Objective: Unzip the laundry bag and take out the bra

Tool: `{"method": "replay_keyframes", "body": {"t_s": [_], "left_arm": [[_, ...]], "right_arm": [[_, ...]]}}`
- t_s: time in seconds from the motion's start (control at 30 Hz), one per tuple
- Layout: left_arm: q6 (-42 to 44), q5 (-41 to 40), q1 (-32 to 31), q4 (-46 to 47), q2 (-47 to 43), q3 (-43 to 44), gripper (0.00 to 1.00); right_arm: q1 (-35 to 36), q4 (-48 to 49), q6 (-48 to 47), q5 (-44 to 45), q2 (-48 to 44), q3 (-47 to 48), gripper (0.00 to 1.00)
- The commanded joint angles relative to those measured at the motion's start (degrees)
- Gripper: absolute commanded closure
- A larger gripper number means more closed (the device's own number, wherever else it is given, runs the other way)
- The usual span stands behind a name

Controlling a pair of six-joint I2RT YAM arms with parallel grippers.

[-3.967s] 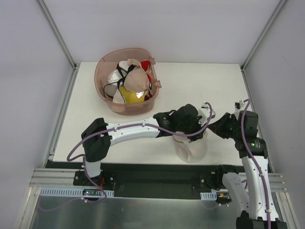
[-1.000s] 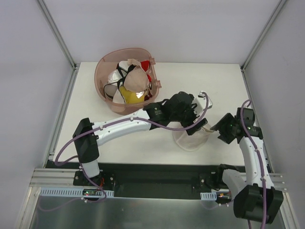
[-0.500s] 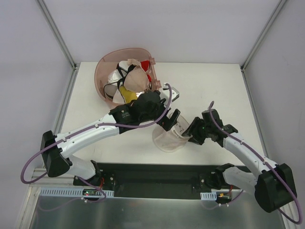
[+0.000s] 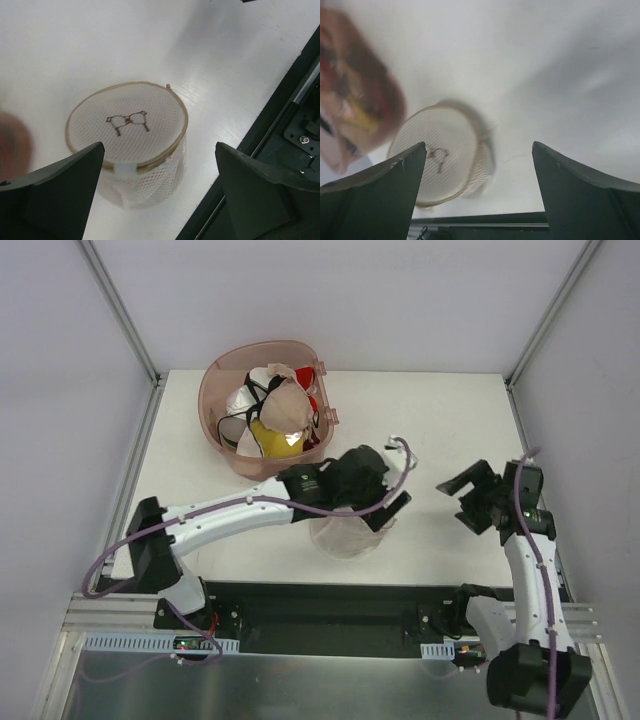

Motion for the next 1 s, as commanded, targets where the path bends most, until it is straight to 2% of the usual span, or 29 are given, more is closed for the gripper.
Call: {"method": "replay_keyframes", "body": {"t_s": [0.0, 0.07, 0.17, 0.33, 0.53, 0.63, 0.67, 0.73, 0.77, 0.87, 0.9, 0.97], "left_arm": [[3.47, -7.8, -7.23, -8.26, 9.18, 9.78, 0.07], [5.05, -10.17, -9.0, -12.65, 15.58, 15.23, 0.07], [6.29, -14.22, -10.76, -16.6, 22.71, 20.86, 0.08], [7.79, -16.16, -11.81, -20.66, 31.07, 27.19, 0.09], [9.81, -23.71, -12.43, -21.72, 36.35, 27.29, 0.17], [9.99, -27.49, -12.52, -21.89, 36.98, 27.2, 0.28], [10.07, -28.46, -12.43, -21.89, 36.98, 27.2, 0.37], [10.08, -28.73, -12.52, -21.81, 36.8, 27.29, 0.48], [10.08, -29.08, -12.52, -21.72, 36.63, 27.38, 0.64], [9.9, -28.91, -12.43, -21.72, 35.84, 27.73, 0.88], [9.99, -28.3, -12.43, -21.72, 35.49, 27.81, 1.0], [9.99, -27.42, -12.17, -20.93, 33.38, 27.21, 1.0]], "right_arm": [[-15.68, -7.9, -9.83, -9.59, -1.33, -6.68, 0.1], [-20.95, -8.43, -11.51, -12.66, -1.33, -8.7, 0.1], [-24.92, -9.75, -14.32, -13.99, -1.68, -9.42, 0.1], [-26.16, -10.8, -14.95, -13.82, -2.82, -8.89, 0.1], [-26.43, -10.37, -14.68, -14.61, -2.74, -8.8, 0.1], [-26.43, -10.19, -14.59, -14.87, -2.91, -9.07, 0.11], [-26.43, -10.1, -14.59, -14.96, -2.91, -9.15, 0.1], [-26.43, -10.01, -14.59, -14.96, -3.09, -9.15, 0.1], [-26.43, -10.01, -14.51, -15.05, -3.09, -9.16, 0.1], [-26.52, -10.01, -14.51, -14.96, -3.35, -9.16, 0.1], [-26.43, -10.01, -14.51, -14.96, -3.44, -9.16, 0.11], [-26.52, -9.93, -14.51, -15.4, -3.53, -9.07, 0.1]]}}
